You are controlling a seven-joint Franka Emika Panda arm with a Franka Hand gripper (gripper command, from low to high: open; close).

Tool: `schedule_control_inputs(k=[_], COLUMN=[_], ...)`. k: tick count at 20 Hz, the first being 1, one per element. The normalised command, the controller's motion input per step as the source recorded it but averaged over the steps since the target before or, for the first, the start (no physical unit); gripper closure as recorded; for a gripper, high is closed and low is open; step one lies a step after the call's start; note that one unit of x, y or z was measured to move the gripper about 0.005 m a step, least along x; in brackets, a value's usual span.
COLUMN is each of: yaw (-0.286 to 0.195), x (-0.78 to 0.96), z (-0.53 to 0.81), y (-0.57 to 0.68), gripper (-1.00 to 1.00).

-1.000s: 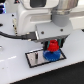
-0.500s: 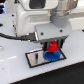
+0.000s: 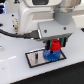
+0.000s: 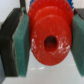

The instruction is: Insert the blue gear onto the right peg, followed by the red gear

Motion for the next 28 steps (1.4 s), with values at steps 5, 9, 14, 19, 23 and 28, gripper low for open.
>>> schedule_control_inputs(k=[5, 9, 14, 19, 23, 28], yaw=[0.0, 0.0, 0.0, 0.0, 0.0, 0.0], x=[0.17, 0.18, 0.13, 0.18, 0.52, 0.27], z=[0.01, -0.05, 0.06, 0.13, 0.36, 0.18], y=[-0.07, -0.09, -0.06, -0.02, 0.0, 0.0], gripper=[1.0, 1.0, 1.0, 1.0, 1.0, 1.0])
